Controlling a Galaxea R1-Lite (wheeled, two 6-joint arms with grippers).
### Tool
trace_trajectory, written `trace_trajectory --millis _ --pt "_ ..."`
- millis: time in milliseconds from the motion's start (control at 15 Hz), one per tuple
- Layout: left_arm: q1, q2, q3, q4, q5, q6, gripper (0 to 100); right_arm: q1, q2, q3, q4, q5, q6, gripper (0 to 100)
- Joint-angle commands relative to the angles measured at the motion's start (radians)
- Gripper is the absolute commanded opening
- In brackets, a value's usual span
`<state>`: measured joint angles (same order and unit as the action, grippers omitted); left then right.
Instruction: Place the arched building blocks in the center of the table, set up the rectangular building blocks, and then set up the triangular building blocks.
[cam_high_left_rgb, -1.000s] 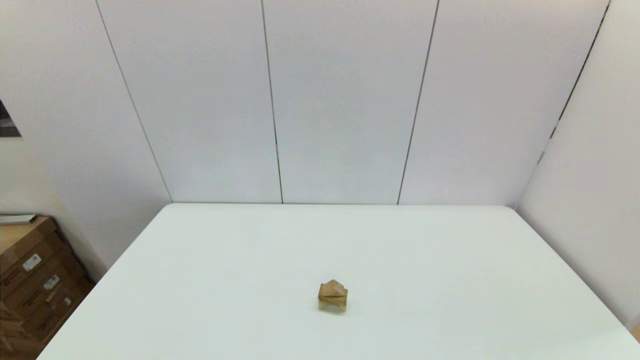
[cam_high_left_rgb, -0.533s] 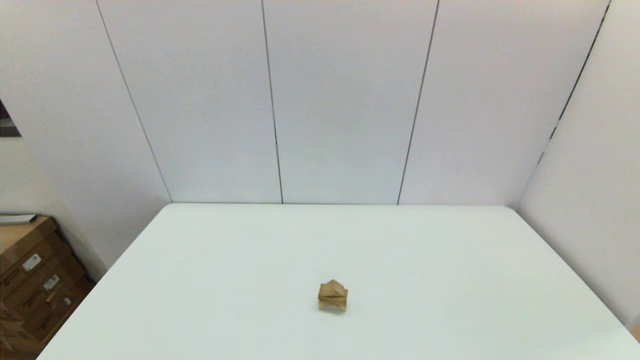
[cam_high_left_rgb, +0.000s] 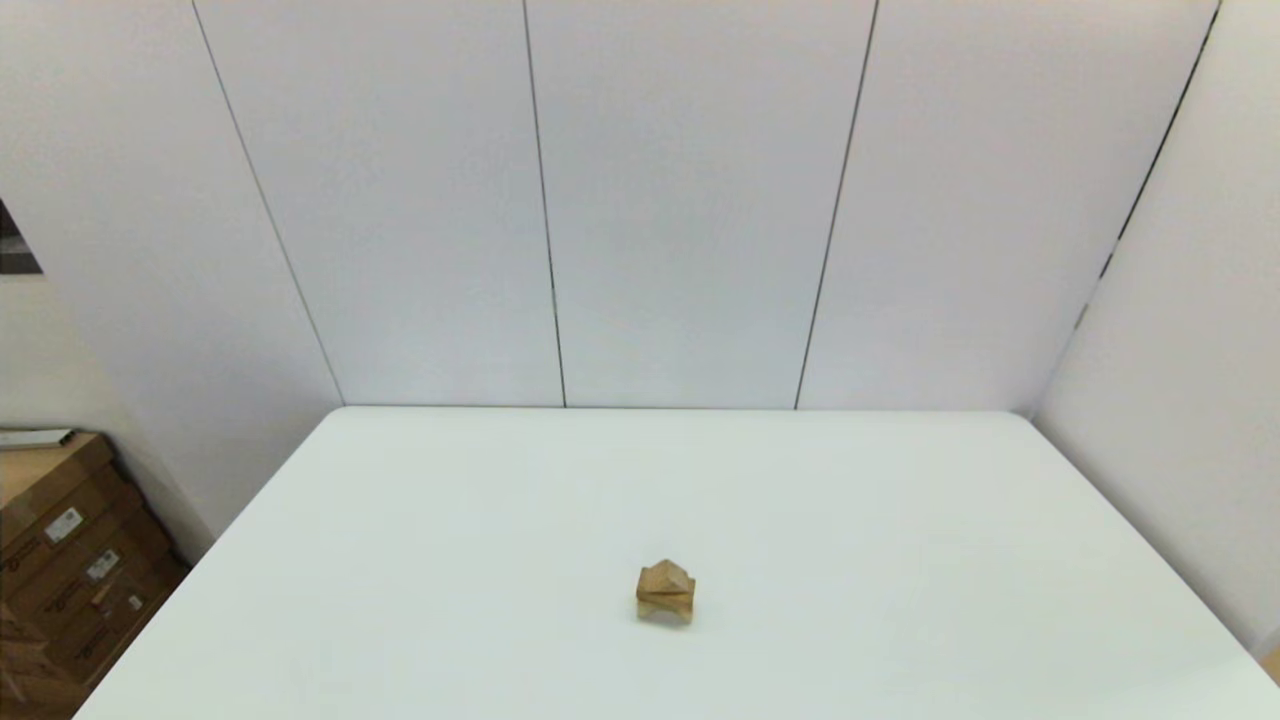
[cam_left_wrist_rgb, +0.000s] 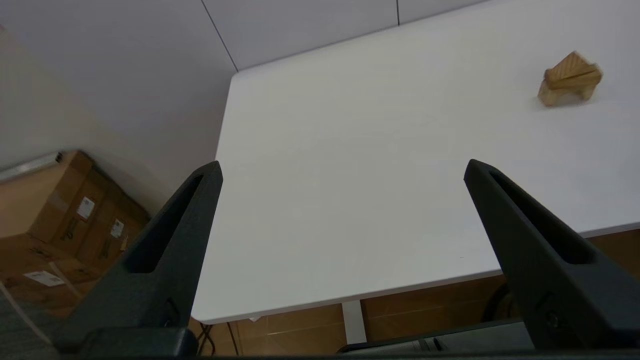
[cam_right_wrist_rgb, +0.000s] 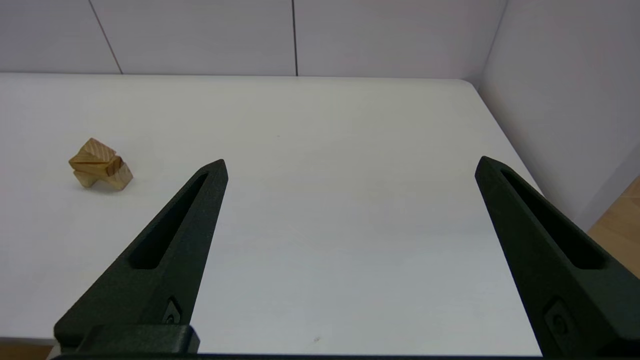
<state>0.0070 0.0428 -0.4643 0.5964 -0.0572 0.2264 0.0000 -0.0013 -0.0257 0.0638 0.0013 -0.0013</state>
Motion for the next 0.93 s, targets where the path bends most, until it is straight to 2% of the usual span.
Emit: trace_trajectory --millis 67,200,333,933 --pt "-0.002 -0.043 0.343 -0.394 0.059 -0.009 100 0.000 0.001 0.000 0.001 0.000 0.000 100" --pt "-0.002 -0.043 0.397 -0.501 0.056 -0.087 100 0.000 0.001 0.000 0.001 0.000 0.000 100" --pt "-0.002 -0.043 0.437 -0.514 0.051 -0.151 100 0.000 0.001 0.000 0.001 0.000 0.000 100" --pt "-0.002 -0.043 0.440 -0.540 0.056 -0.211 100 0.000 0.001 0.000 0.001 0.000 0.000 100"
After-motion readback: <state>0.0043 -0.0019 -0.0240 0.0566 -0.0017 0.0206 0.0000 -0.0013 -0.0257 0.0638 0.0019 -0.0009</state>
